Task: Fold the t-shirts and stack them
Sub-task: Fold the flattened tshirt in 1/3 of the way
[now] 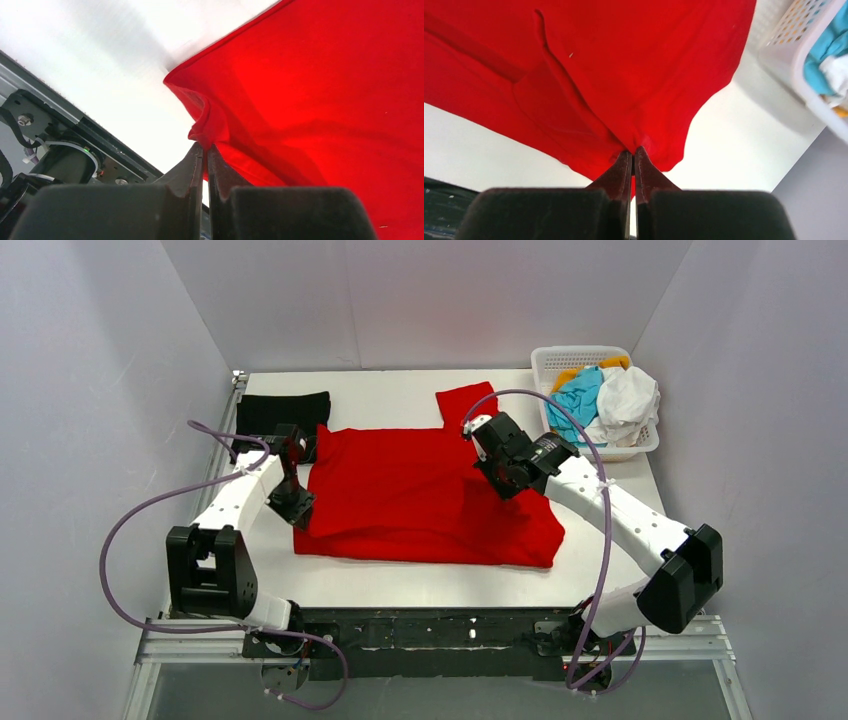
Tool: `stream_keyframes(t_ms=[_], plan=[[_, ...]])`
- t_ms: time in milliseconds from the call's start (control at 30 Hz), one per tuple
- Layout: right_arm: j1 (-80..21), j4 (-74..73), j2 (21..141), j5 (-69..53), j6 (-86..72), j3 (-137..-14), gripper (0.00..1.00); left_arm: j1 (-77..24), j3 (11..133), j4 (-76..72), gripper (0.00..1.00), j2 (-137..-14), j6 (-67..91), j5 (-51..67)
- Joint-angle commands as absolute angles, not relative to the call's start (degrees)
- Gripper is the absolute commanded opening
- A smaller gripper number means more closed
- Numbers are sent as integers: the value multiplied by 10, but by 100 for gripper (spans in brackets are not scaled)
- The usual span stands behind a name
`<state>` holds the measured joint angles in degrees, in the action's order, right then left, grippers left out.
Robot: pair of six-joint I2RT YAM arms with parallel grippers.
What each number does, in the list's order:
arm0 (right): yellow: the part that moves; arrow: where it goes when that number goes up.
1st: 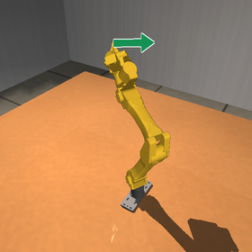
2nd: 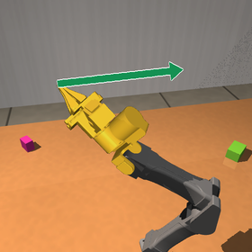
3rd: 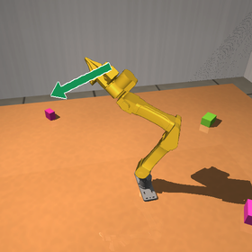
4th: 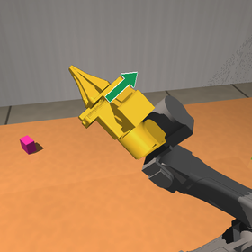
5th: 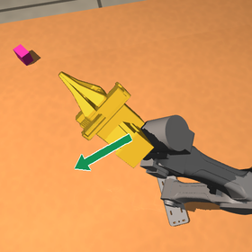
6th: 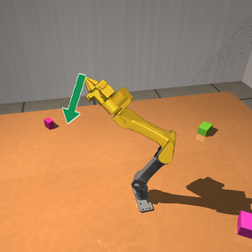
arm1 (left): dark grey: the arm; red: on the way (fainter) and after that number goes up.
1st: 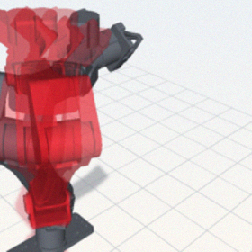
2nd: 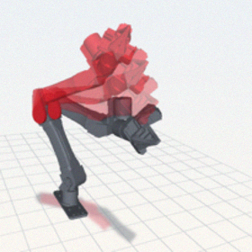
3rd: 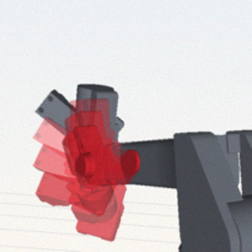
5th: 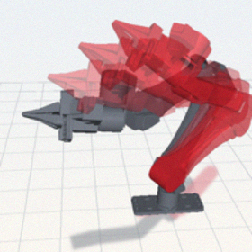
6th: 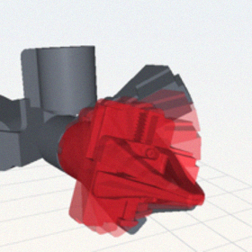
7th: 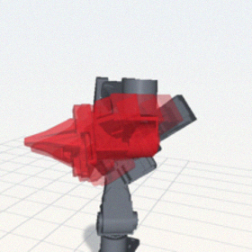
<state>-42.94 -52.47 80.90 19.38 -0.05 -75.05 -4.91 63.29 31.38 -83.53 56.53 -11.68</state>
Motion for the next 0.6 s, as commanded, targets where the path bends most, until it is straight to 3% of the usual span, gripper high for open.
stream_keyframes(t_ms=[0,433,567], plan=[[-413,-468,823,183,61,-789,1,-43,662,375,0,-860,557,-143],[-369,-426,903,163,97,-828,1,-38,680,369,0,-924,551,-161],[-360,-417,950,174,101,-847,1,-36,694,349,20,-962,533,-153]])
